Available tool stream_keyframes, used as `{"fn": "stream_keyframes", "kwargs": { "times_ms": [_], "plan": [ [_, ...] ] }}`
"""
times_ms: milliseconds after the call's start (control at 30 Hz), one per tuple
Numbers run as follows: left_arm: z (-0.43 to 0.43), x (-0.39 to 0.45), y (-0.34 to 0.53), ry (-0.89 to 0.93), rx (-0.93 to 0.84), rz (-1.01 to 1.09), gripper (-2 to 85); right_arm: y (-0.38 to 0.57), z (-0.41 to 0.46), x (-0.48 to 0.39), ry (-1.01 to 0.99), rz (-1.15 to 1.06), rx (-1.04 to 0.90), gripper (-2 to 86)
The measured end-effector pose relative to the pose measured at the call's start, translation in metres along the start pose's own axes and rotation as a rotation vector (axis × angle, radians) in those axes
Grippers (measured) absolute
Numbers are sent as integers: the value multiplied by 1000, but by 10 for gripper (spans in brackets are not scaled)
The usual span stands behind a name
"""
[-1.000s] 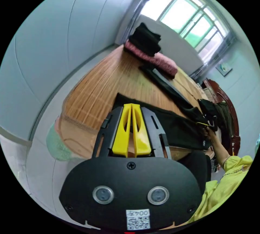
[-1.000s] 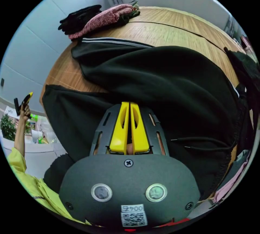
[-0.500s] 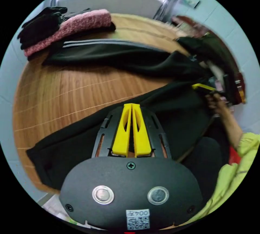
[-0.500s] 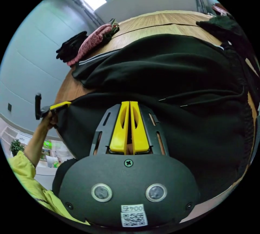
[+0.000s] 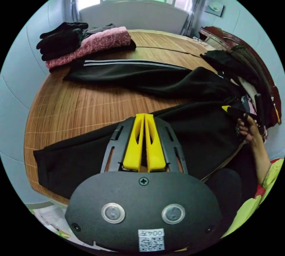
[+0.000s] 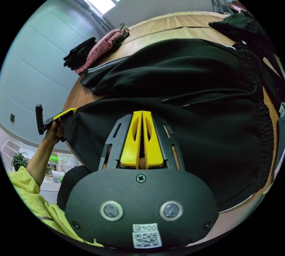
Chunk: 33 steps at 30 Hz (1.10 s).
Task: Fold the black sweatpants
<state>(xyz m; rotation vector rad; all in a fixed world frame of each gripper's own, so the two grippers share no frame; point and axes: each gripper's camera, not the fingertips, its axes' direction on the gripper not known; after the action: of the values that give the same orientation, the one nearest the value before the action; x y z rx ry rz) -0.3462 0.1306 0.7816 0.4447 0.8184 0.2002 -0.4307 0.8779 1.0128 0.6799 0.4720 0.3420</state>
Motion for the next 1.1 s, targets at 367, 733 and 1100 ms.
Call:
{"fn": "stream_keyframes", "kwargs": {
  "times_ms": [367, 733, 1100],
  "plan": [
    [-2, 61, -61, -134, 74, 139, 12, 30, -49, 66, -144, -2, 192, 66],
    [46, 82, -310, -268, -138, 451, 111, 37, -38, 147, -345, 172, 222, 59],
    [126, 160, -418, -248, -427, 764, 169, 32, -14, 171, -386, 149, 156, 54]
  ]
}}
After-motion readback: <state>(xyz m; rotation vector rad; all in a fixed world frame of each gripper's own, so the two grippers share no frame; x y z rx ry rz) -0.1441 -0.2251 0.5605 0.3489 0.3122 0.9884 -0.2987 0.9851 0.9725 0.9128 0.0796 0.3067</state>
